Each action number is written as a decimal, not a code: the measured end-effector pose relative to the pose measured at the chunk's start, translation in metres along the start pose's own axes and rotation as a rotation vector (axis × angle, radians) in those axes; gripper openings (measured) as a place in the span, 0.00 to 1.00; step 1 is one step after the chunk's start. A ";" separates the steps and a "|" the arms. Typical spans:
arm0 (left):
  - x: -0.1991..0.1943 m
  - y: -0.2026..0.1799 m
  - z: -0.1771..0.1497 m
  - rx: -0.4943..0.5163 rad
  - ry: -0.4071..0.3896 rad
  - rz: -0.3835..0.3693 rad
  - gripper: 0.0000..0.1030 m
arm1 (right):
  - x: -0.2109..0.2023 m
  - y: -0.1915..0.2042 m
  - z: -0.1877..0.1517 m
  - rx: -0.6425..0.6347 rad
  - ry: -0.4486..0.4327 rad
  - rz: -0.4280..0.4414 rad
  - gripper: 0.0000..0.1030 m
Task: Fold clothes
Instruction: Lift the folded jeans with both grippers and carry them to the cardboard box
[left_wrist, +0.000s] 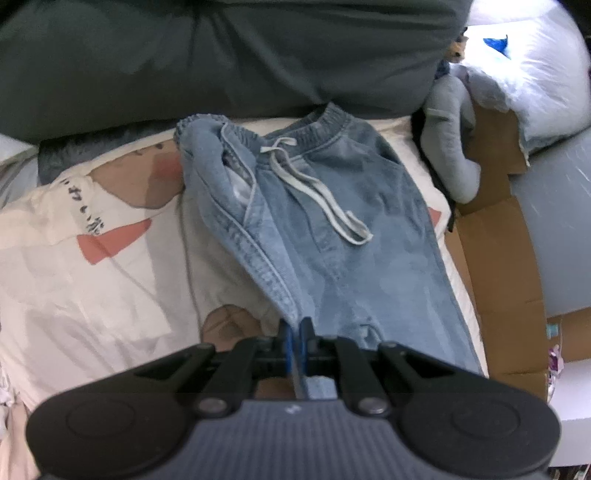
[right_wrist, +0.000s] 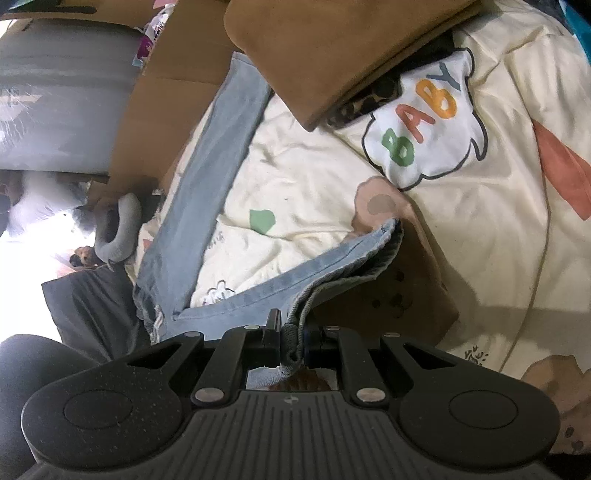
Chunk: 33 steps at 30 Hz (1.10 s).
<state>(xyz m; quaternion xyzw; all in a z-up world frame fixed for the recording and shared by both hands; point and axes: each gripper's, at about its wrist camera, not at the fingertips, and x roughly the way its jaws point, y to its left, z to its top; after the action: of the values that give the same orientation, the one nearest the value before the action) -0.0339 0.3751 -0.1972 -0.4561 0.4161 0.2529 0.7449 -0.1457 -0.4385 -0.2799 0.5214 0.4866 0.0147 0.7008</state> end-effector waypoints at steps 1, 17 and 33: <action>-0.001 -0.004 0.001 0.010 0.001 0.000 0.04 | -0.001 0.001 0.001 0.002 -0.002 0.005 0.09; -0.007 -0.058 0.018 0.043 -0.043 -0.100 0.04 | -0.029 0.046 0.024 -0.048 -0.110 0.063 0.09; 0.008 -0.105 0.041 0.056 -0.045 -0.203 0.04 | -0.030 0.104 0.075 -0.078 -0.194 0.012 0.09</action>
<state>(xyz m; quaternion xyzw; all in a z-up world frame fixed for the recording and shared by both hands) 0.0660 0.3633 -0.1451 -0.4690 0.3578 0.1748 0.7883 -0.0582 -0.4610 -0.1838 0.4955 0.4124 -0.0126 0.7644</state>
